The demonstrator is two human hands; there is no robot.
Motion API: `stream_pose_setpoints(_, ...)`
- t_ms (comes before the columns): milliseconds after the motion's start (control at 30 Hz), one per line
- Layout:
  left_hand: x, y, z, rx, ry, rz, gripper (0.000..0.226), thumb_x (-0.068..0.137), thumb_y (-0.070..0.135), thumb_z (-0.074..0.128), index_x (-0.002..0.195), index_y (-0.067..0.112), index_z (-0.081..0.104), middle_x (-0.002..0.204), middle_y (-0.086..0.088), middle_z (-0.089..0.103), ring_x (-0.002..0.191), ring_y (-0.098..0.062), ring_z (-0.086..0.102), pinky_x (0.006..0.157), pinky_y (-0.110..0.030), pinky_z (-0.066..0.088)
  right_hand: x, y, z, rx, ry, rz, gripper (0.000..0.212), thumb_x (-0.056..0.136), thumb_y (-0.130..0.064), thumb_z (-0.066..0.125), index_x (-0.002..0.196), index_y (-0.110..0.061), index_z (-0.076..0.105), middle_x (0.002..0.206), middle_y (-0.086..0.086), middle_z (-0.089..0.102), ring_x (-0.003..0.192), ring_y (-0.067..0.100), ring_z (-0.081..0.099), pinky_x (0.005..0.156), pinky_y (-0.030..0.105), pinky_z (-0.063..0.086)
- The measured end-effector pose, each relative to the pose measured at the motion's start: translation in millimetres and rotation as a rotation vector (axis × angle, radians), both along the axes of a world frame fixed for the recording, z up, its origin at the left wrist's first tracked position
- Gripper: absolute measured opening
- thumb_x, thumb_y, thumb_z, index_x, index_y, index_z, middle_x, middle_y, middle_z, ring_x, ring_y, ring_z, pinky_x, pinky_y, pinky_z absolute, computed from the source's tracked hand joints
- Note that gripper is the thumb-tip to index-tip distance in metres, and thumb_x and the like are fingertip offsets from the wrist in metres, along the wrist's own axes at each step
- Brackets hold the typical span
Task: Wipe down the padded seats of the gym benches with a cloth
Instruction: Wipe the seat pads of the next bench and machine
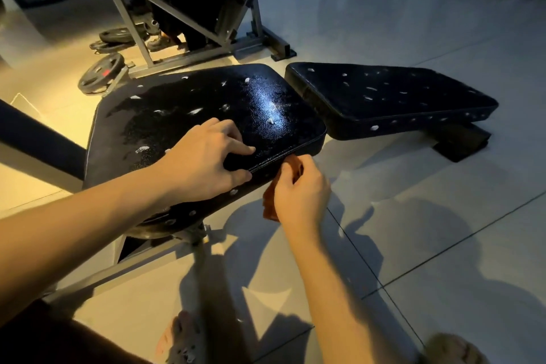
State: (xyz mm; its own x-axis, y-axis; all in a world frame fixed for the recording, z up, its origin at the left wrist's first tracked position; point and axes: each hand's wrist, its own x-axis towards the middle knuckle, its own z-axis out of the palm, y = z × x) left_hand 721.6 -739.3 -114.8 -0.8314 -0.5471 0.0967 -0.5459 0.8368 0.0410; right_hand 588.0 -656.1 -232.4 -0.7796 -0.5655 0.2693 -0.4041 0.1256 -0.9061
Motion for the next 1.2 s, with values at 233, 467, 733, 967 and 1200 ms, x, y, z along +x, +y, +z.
stream_pose_setpoints(233, -0.2, 0.9, -1.2, -0.022, -0.017, 0.000, 0.065, 0.080, 0.060, 0.053, 0.133, 0.026, 0.067, 0.118, 0.004, 0.055, 0.107, -0.016, 0.048, 0.091, -0.037, 0.045, -18.1, -3.2, -1.3, 0.005, -0.106, -0.031, 0.009, 0.095, -0.018, 0.061, 0.087, -0.016, 0.065, 0.080, -0.005, 0.066, 0.077, 0.017, 0.064, 0.067, 0.028, 0.047)
stream_pose_setpoints(467, -0.4, -0.7, -2.1, -0.008, -0.021, 0.004, 0.065, 0.080, 0.060, 0.052, 0.134, 0.027, 0.066, 0.119, 0.005, 0.053, 0.108, -0.016, 0.047, 0.093, -0.037, 0.043, -31.7, -5.9, -3.1, 0.016, -0.198, -0.076, 0.009, 0.096, -0.015, 0.063, 0.088, -0.013, 0.066, 0.073, -0.010, 0.060, 0.068, 0.004, 0.059, 0.057, 0.014, 0.044)
stream_pose_setpoints(733, -0.2, -2.8, -3.9, 0.000, 0.000, 0.002, 0.059, 0.084, 0.058, 0.060, 0.134, 0.026, 0.066, 0.117, 0.007, 0.052, 0.109, -0.015, 0.047, 0.095, -0.036, 0.044, -31.6, -6.7, -4.1, 0.023, -0.221, -0.088, 0.014, 0.096, -0.017, 0.064, 0.082, -0.017, 0.062, 0.069, -0.016, 0.055, 0.062, 0.000, 0.053, 0.053, 0.011, 0.041)
stream_pose_setpoints(967, 0.8, -3.0, -3.8, 0.000, 0.000, 0.017, 0.064, 0.080, 0.061, 0.053, 0.133, 0.027, 0.067, 0.117, 0.006, 0.053, 0.108, -0.016, 0.048, 0.094, -0.039, 0.045, -28.6, -10.5, -2.1, -0.006, -0.240, -0.116, 0.012, 0.095, -0.017, 0.063, 0.084, -0.018, 0.063, 0.071, -0.013, 0.057, 0.069, 0.005, 0.059, 0.055, 0.019, 0.040)
stream_pose_setpoints(1200, -0.9, -1.6, -3.5, -0.002, -0.007, 0.005, 0.065, 0.080, 0.061, 0.053, 0.134, 0.027, 0.066, 0.117, 0.006, 0.053, 0.109, -0.016, 0.049, 0.095, -0.039, 0.045, -26.6, -11.7, -3.2, 0.005, -0.245, -0.103, 0.011, 0.094, -0.016, 0.061, 0.083, -0.016, 0.062, 0.074, -0.010, 0.060, 0.071, 0.009, 0.061, 0.063, 0.026, 0.052)
